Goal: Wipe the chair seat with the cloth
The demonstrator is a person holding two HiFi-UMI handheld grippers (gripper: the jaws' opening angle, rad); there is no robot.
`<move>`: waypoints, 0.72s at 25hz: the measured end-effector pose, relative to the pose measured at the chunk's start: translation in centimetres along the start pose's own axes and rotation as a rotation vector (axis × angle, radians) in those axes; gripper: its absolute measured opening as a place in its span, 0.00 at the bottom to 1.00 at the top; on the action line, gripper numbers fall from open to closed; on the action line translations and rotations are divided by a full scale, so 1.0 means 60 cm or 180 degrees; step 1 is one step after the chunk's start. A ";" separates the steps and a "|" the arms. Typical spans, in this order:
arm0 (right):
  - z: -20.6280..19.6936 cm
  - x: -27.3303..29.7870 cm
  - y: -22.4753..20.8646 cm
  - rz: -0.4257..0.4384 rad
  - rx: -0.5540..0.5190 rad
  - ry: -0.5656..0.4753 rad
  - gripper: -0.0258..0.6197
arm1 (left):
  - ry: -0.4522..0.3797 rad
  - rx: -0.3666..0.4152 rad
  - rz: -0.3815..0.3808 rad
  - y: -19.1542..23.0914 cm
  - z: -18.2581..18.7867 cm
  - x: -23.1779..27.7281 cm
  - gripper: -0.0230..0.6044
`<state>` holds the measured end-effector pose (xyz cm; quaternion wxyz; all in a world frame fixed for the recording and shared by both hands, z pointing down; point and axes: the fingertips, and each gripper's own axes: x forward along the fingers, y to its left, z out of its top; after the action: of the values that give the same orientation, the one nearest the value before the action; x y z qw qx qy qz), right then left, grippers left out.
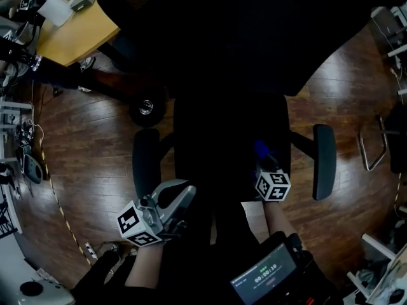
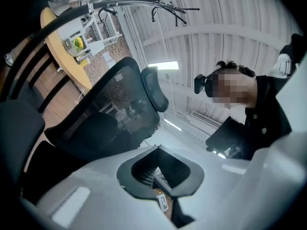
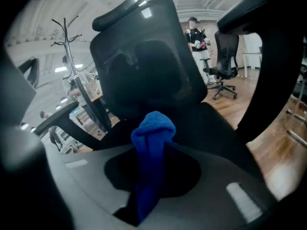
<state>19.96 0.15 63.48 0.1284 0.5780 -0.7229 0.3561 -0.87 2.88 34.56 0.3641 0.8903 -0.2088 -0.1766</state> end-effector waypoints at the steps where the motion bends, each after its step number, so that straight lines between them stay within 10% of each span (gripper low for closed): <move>1: -0.020 0.014 0.043 0.0147 0.0038 0.0067 0.13 | -0.0053 0.0014 0.0052 0.005 0.006 -0.014 0.04; 11: -0.170 0.141 0.419 0.1429 -0.0127 0.0809 0.13 | -0.0555 0.0046 0.0464 0.033 0.039 -0.130 0.04; 18: -0.259 0.158 0.478 0.1614 -0.0701 0.1068 0.13 | -0.0575 0.0044 0.0591 0.037 0.031 -0.166 0.04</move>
<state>-12.95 5.68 69.74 0.2148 0.2954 -0.8468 0.3867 -10.77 5.33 36.53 0.3524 0.8501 -0.3235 -0.2202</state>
